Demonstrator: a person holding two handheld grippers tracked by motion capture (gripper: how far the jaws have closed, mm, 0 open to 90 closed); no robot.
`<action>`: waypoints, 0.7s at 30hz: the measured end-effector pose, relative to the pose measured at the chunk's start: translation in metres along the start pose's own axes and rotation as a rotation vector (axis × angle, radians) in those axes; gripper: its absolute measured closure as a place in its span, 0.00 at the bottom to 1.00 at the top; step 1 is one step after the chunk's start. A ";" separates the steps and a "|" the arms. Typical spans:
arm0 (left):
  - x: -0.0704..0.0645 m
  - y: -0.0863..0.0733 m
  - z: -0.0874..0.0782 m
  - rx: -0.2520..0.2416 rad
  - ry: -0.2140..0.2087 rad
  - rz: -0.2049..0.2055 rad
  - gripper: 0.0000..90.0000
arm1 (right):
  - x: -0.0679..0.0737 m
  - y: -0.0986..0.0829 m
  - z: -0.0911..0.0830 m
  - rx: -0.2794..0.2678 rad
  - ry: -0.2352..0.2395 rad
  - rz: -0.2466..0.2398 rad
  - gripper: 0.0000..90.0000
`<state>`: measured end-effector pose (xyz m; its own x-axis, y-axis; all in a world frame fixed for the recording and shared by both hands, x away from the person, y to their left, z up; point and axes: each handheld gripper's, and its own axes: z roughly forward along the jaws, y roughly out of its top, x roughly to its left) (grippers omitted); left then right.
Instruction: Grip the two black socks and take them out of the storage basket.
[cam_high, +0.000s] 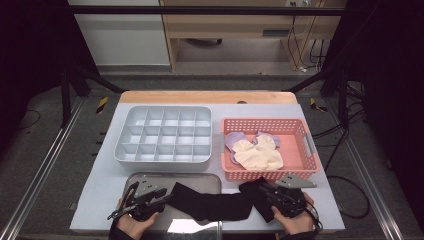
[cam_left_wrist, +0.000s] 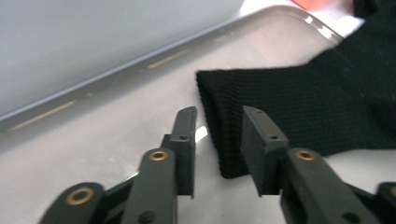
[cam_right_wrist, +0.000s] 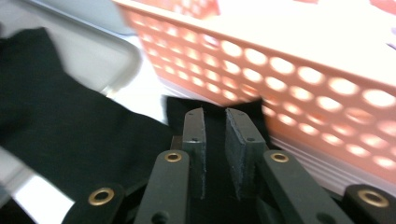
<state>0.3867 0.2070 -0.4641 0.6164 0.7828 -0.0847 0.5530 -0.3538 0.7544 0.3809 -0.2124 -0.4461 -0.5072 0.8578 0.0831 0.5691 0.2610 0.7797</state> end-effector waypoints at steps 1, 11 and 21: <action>0.002 0.000 -0.001 -0.007 -0.001 -0.010 0.68 | -0.003 -0.001 0.001 0.007 -0.002 0.009 0.86; 0.007 0.000 -0.003 -0.039 0.026 -0.049 0.62 | 0.020 0.003 0.031 0.053 0.060 -0.019 0.80; 0.004 0.000 0.000 -0.017 0.025 -0.027 0.67 | 0.037 0.012 0.068 0.125 -0.019 -0.080 0.87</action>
<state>0.3889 0.2101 -0.4646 0.5871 0.8046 -0.0889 0.5596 -0.3241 0.7627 0.4132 -0.1471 -0.4756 -0.5424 0.8401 0.0106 0.6040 0.3812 0.6999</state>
